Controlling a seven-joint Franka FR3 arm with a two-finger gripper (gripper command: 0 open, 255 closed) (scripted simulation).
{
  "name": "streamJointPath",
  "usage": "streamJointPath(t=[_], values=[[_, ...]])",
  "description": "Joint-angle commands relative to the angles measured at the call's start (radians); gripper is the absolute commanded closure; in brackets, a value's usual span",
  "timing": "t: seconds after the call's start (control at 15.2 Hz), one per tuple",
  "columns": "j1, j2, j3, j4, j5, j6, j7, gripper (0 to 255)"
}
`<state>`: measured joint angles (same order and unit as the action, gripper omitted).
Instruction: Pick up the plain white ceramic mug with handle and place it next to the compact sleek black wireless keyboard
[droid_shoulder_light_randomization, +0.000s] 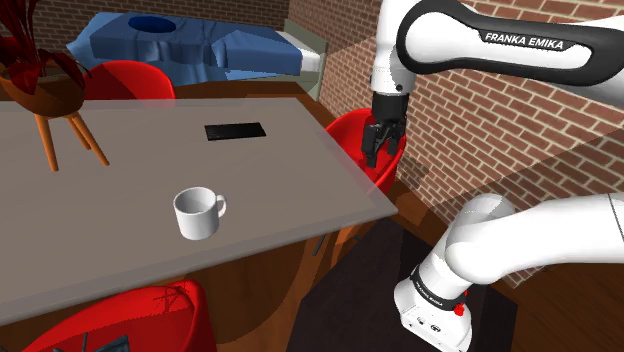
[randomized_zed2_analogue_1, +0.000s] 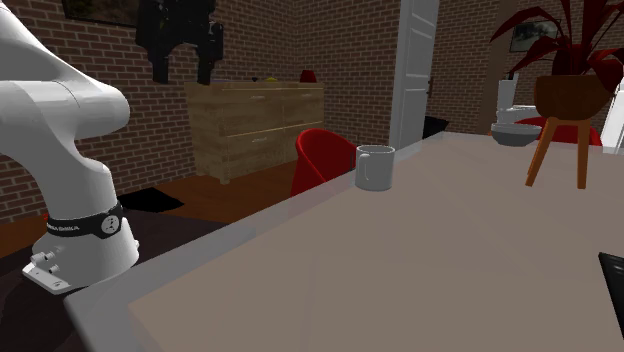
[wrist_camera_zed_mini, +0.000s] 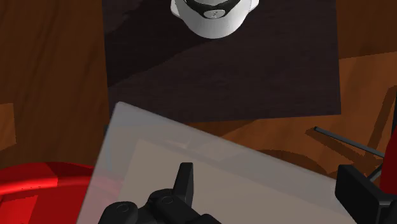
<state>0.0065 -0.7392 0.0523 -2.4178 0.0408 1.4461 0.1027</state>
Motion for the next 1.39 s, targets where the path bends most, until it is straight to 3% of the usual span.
streamJointPath(t=[0.0, 0.73, 1.32], values=[[0.000, 0.000, 0.000, 0.000, 0.000, 0.000, 0.000, 0], [0.063, 0.296, 0.166, 0.093, 0.090, 0.262, 0.150, 0], [0.097, 0.593, 0.282, 0.275, 0.058, 0.420, 0.287, 0]])
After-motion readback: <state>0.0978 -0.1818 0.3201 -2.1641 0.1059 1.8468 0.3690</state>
